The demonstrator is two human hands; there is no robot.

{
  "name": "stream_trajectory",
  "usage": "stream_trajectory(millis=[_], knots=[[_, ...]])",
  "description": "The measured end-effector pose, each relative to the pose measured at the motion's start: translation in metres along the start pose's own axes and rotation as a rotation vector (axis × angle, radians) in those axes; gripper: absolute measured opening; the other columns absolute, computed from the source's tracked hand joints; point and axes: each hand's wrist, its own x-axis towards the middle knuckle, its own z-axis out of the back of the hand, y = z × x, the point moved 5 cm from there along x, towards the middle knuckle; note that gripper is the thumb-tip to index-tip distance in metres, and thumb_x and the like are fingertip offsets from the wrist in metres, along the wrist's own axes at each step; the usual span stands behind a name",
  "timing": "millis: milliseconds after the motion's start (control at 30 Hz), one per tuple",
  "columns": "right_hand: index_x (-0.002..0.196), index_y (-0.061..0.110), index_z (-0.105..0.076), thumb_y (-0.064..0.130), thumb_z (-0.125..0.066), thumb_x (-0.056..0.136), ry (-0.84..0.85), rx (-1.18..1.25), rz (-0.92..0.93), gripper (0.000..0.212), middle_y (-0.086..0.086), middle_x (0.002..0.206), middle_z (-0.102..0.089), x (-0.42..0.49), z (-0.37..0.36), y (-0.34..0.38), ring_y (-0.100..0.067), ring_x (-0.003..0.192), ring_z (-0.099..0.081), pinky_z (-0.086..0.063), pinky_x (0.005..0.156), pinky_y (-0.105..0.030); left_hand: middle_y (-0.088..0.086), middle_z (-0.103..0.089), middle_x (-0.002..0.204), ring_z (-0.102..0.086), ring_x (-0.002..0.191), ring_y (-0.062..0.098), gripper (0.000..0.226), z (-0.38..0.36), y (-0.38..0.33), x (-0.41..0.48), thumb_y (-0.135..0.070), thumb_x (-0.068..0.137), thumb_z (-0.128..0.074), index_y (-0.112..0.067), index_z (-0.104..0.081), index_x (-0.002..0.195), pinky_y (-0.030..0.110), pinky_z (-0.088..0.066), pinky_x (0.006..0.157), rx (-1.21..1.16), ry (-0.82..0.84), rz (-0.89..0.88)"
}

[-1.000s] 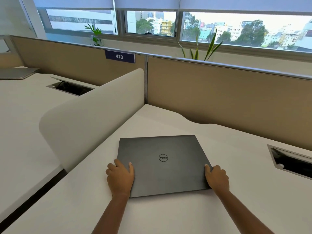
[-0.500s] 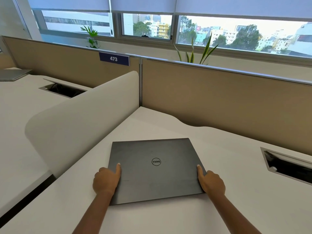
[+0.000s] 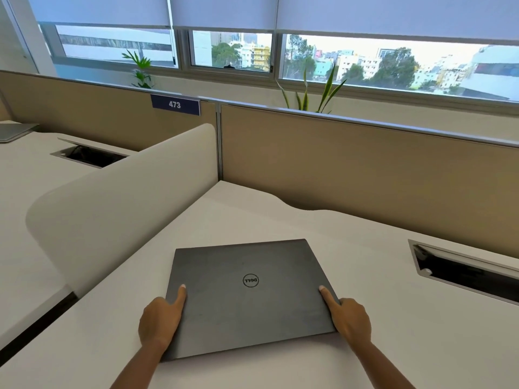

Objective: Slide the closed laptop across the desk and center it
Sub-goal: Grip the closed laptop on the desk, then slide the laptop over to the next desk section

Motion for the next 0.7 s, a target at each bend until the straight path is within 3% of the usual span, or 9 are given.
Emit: stream_trajectory(millis=[367, 700], knots=[[0.039, 0.011, -0.029, 0.058, -0.052, 0.082, -0.135, 0.092, -0.055, 0.067, -0.005, 0.044, -0.045, -0.023, 0.076, -0.084, -0.021, 0.047, -0.046, -0.031, 0.046, -0.03, 0.005, -0.04, 0.053, -0.039, 0.053, 0.021, 0.057, -0.038, -0.045, -0.067, -0.045, 0.091, -0.047, -0.009, -0.032, 0.05, 0.028, -0.027, 0.046, -0.015, 0.058, -0.134], [0.04, 0.007, -0.038, 0.058, -0.053, 0.081, -0.268, 0.101, -0.166, 0.068, -0.012, 0.046, -0.052, -0.037, 0.179, -0.185, -0.026, 0.051, -0.051, -0.034, 0.048, -0.03, 0.002, -0.039, 0.054, -0.043, 0.06, 0.024, 0.056, -0.106, -0.113, -0.161, -0.045, 0.092, -0.046, -0.011, -0.031, 0.05, 0.029, -0.029, 0.053, -0.038, 0.216, -0.234]])
